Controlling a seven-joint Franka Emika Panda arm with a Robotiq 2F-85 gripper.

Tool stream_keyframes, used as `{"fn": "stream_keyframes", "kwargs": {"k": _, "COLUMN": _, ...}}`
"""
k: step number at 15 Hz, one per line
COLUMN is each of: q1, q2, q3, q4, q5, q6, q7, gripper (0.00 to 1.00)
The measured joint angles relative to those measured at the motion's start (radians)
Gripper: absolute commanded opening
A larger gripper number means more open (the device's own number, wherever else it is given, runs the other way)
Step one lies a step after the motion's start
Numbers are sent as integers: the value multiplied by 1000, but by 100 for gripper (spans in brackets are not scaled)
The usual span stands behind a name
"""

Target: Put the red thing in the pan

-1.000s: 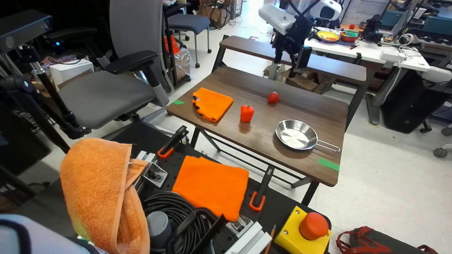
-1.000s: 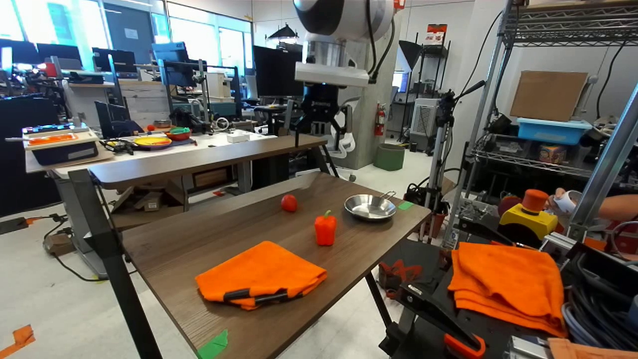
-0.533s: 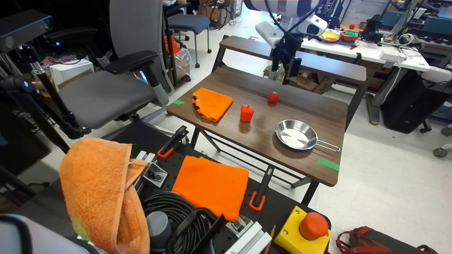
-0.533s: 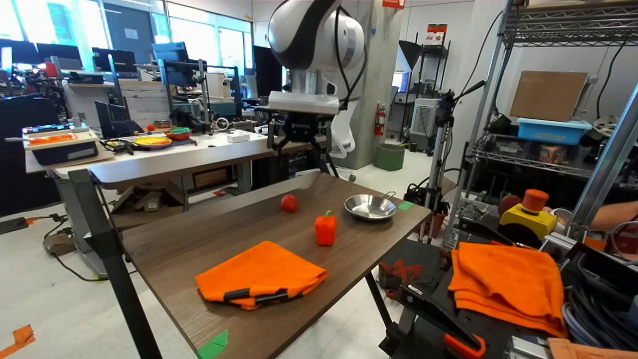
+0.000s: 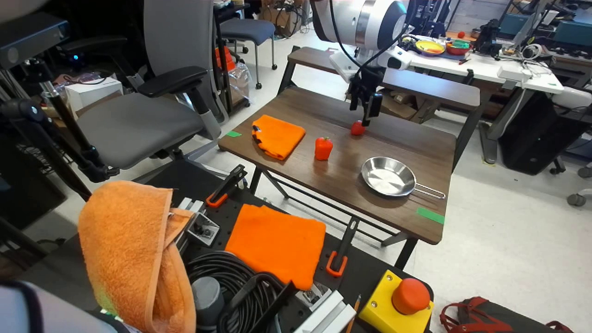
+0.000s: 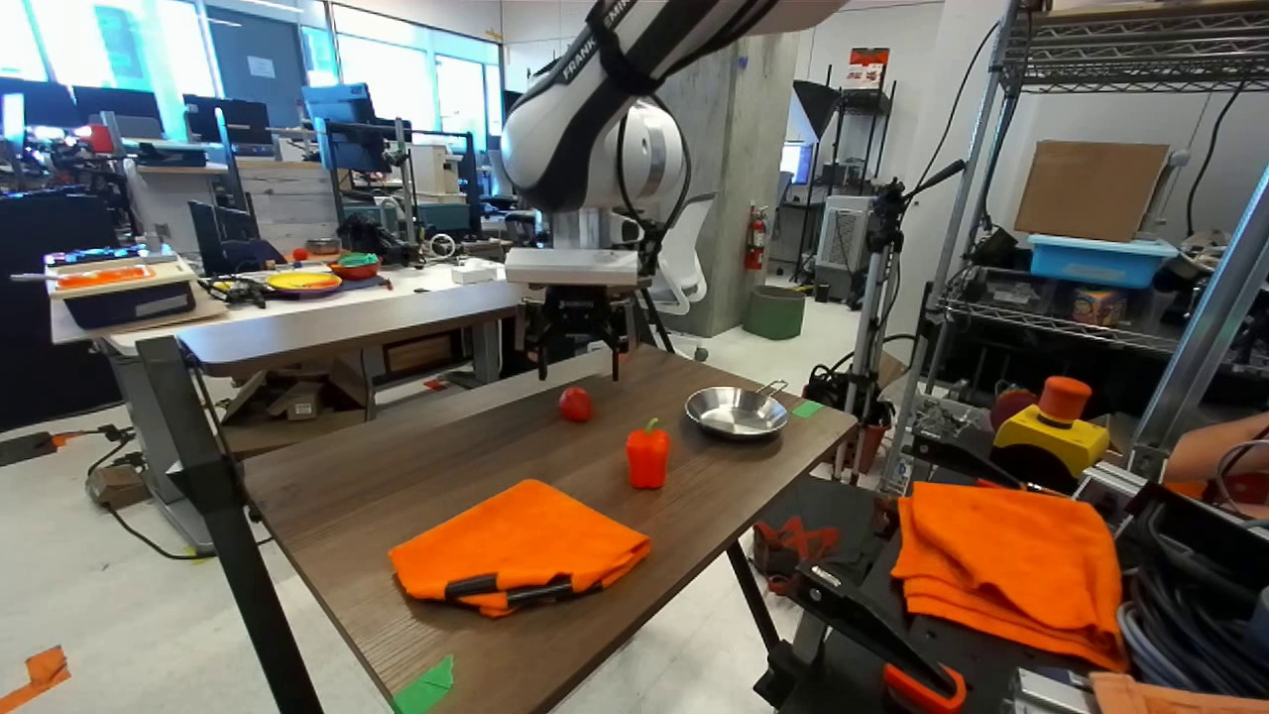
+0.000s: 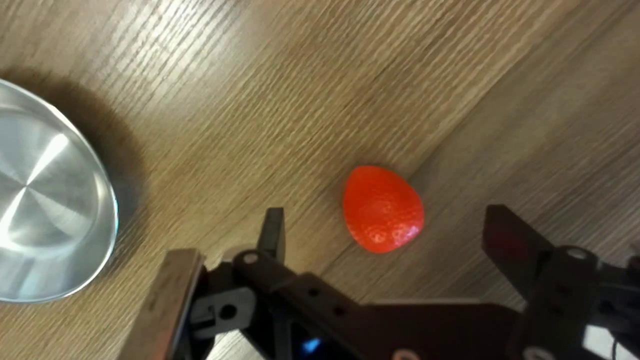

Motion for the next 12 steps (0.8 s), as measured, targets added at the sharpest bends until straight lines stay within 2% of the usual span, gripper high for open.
{"fn": "stream_keyframes", "kwargs": {"k": 6, "q1": 2, "q2": 129, "q3": -13, "q4": 164, "q5": -6, "q6": -92, "q7": 36, "gripper": 100}}
{"fn": "stream_keyframes", "kwargs": {"k": 7, "q1": 2, "q2": 147, "q3": -17, "q4": 191, "q5": -7, "q6": -106, "q7": 40, "gripper": 75}}
{"fn": "stream_keyframes", "kwargs": {"k": 8, "q1": 2, "q2": 163, "q3": -20, "q4": 217, "q5": -9, "q6": -118, "q7": 45, "gripper": 74}}
{"fn": "stream_keyframes", "kwargs": {"k": 12, "q1": 2, "q2": 216, "q3": -27, "q4": 307, "q5": -23, "q6": -162, "q7": 60, "gripper": 42}}
